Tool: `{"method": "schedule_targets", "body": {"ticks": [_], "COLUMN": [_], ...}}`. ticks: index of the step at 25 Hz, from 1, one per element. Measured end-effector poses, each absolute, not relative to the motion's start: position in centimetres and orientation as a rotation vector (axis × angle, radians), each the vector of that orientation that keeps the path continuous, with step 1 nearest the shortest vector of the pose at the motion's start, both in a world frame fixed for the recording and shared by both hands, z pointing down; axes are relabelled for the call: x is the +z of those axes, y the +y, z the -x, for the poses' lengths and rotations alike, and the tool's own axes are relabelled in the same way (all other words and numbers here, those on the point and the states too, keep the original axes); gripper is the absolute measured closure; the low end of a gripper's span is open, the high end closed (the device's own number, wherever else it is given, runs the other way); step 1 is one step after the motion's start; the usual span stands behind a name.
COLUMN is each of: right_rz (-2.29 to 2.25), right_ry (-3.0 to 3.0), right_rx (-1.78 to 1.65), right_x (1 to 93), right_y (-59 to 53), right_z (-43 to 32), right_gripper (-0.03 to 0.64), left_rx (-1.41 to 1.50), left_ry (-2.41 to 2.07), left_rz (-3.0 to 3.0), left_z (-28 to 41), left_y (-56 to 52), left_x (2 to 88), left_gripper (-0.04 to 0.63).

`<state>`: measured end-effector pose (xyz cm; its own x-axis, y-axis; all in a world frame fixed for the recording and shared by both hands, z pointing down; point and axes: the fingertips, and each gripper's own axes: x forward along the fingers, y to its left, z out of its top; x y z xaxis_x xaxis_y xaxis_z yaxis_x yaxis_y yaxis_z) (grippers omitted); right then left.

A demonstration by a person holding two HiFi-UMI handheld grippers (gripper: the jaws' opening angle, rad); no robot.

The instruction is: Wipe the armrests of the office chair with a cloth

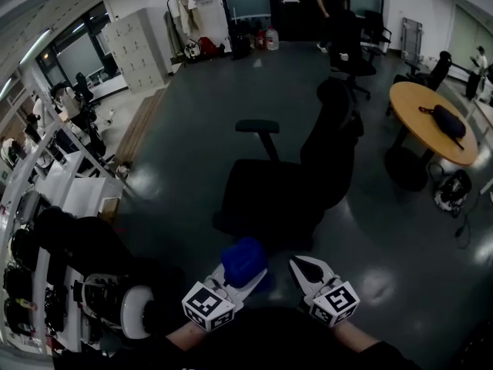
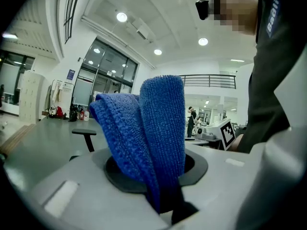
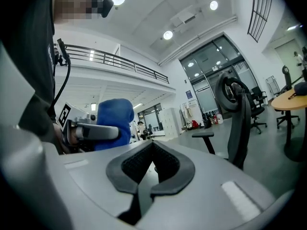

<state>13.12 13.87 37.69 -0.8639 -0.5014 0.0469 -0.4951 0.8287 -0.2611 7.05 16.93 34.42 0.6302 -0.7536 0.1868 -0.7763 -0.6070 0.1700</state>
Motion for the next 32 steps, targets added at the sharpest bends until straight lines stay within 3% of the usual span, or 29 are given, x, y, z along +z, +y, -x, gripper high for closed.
{"method": "schedule_targets", "body": {"ticks": [7, 15, 32], "right_rz": [0.765, 0.801, 1.105], "right_ry": [2.999, 3.036, 3.076], "right_rx": [-0.448, -0.468, -0.438], "right_x": [38.6, 40.3, 40.4], "right_y": [13.6, 11.0, -4.2], "right_z": [-14.4, -12.0, 4.0], "right_gripper": [0.614, 0.614, 0.614], "left_rx": [0.166, 0.121, 0.043], "left_ry": [-1.257, -1.218, -1.135], "left_rz": [-2.602, -2.622, -2.66], "left_z": [-8.8, -6.2, 13.5], "left_y": [16.3, 12.9, -4.2], "left_x": [34.8, 36.0, 37.0], "left_gripper": [0.466, 0.466, 0.466]}}
